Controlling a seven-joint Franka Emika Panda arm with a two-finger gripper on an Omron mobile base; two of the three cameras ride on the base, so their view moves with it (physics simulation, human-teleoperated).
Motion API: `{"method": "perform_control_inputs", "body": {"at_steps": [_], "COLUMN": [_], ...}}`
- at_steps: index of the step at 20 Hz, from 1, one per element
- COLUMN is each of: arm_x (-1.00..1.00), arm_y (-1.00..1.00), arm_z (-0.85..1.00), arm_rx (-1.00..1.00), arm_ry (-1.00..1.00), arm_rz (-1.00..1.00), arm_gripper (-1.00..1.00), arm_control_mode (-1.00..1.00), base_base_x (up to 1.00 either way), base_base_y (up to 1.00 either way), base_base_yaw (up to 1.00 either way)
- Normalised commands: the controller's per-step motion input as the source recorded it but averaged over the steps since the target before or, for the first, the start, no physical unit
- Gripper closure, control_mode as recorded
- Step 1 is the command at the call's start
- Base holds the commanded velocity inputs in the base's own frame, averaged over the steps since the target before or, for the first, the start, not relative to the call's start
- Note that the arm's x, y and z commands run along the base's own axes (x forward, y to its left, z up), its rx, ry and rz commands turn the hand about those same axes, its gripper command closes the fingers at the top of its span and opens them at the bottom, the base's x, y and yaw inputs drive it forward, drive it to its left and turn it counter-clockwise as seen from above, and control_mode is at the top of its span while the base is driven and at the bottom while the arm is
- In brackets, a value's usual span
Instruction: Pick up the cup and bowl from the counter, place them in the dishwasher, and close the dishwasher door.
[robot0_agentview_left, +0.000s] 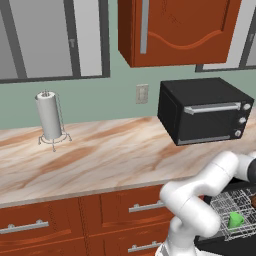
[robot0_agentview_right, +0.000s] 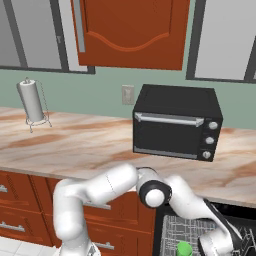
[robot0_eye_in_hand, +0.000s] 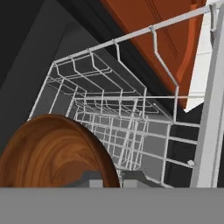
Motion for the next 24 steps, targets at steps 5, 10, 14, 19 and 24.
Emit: {"method": "perform_control_inputs", "body": {"at_steps": [5,10,14,19,24], "arm_x": [-0.04,-0.18,-0.24,-0.30,-0.07], "arm_y": [0.00,-0.01,-0.05,-0.05,0.00], "arm_z": [-0.65,-0.29,-0.01,0.52,0.78], "arm_rx": [-0.09,-0.10,-0.11,-0.01,0.00], "arm_ry": [0.00,-0.06,-0.12,-0.16,-0.09], "arm_rz": [-0.02,-0.01,-0.01,0.00,0.00], "arm_gripper": [1.00,1.00,-1.00,-1.00,-1.00], "arm_control_mode": [-1.00,-1.00,-1.00,-1.00,-1.00], "base_base_x": [0.00,0.00,0.00,0.00,0.00], "base_base_y": [0.00,0.00,0.00,0.00,0.00], "base_base_yaw": [0.00,0.00,0.00,0.00,0.00]}}
